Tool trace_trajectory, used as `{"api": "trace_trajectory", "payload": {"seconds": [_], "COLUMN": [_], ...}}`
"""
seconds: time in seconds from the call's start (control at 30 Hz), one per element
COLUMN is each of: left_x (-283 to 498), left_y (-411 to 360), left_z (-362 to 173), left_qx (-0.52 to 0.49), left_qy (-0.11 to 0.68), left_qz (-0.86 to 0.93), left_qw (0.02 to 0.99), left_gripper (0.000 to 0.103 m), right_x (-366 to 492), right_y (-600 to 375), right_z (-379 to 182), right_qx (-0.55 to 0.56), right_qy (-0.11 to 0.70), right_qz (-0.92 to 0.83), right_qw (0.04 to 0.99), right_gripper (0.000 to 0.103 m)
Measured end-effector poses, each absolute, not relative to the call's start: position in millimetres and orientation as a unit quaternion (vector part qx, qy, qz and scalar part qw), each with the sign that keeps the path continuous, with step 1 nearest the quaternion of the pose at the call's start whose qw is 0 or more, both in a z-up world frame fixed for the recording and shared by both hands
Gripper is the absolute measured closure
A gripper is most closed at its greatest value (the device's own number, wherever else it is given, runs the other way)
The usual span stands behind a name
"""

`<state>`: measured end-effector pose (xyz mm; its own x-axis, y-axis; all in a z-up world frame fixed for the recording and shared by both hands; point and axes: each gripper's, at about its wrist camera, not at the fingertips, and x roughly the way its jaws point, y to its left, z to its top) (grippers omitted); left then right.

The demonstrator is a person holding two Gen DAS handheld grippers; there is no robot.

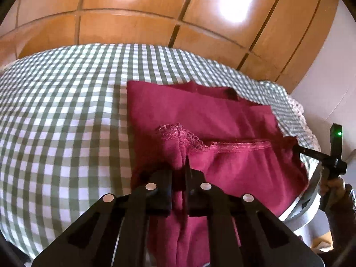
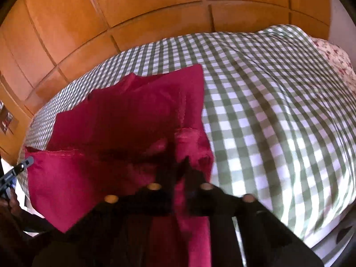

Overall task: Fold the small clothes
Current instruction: 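Lift the hem with both tools and fold it toward the collar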

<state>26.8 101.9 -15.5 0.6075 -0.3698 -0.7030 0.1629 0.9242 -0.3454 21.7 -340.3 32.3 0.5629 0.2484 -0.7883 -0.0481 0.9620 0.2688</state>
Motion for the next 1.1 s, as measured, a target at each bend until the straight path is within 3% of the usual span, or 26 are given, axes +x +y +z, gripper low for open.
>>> {"api": "trace_trajectory", "payload": {"seconds": [0.17,0.33,0.4,0.43,0.47,0.5,0.6,0.63,0.67,0.93,1.1], "left_x": [14.4,23.3,24.8,25.3,25.6,25.8,25.1,23.8,23.2,12.1,41.7], "left_y": [108.8,103.4,101.3,101.3,102.5,103.5,106.0,106.0,105.7,111.9,121.5], "left_z": [4.8,-6.2,-9.5,-11.5,-13.6,-15.3,-19.0,-19.1,-18.4,21.5,37.9], "left_qx": [-0.135,-0.131,-0.127,-0.127,-0.129,-0.132,-0.140,-0.139,-0.139,-0.147,-0.153], "left_qy": [0.387,0.403,0.407,0.409,0.411,0.413,0.416,0.416,0.415,0.363,0.342], "left_qz": [-0.165,-0.157,-0.154,-0.153,-0.151,-0.149,-0.147,-0.148,-0.149,-0.171,-0.159], "left_qw": [0.897,0.892,0.891,0.891,0.890,0.889,0.886,0.886,0.887,0.904,0.914], "left_gripper": [0.096,0.096,0.096,0.096,0.096,0.096,0.096,0.096,0.096,0.096,0.096], "right_x": [7.7,17.0,21.6,22.3,23.9,23.6,27.2,27.3,26.8,9.8,46.6], "right_y": [-349.1,-344.8,-343.9,-344.4,-345.1,-345.8,-344.7,-343.3,-341.1,-341.2,-342.6], "right_z": [62.3,45.4,33.6,30.5,24.8,21.6,10.9,9.9,9.9,84.3,105.7], "right_qx": [0.120,0.112,0.107,0.109,0.110,0.109,0.112,0.110,0.104,0.096,0.135], "right_qy": [0.431,0.450,0.461,0.463,0.465,0.468,0.480,0.483,0.486,0.417,0.389], "right_qz": [0.102,0.090,0.080,0.077,0.070,0.067,0.066,0.068,0.068,0.104,0.107], "right_qw": [0.889,0.881,0.877,0.876,0.876,0.874,0.868,0.866,0.865,0.898,0.905], "right_gripper": [0.099,0.095,0.084,0.063,0.054,0.053,0.055,0.067,0.090,0.093,0.093]}}
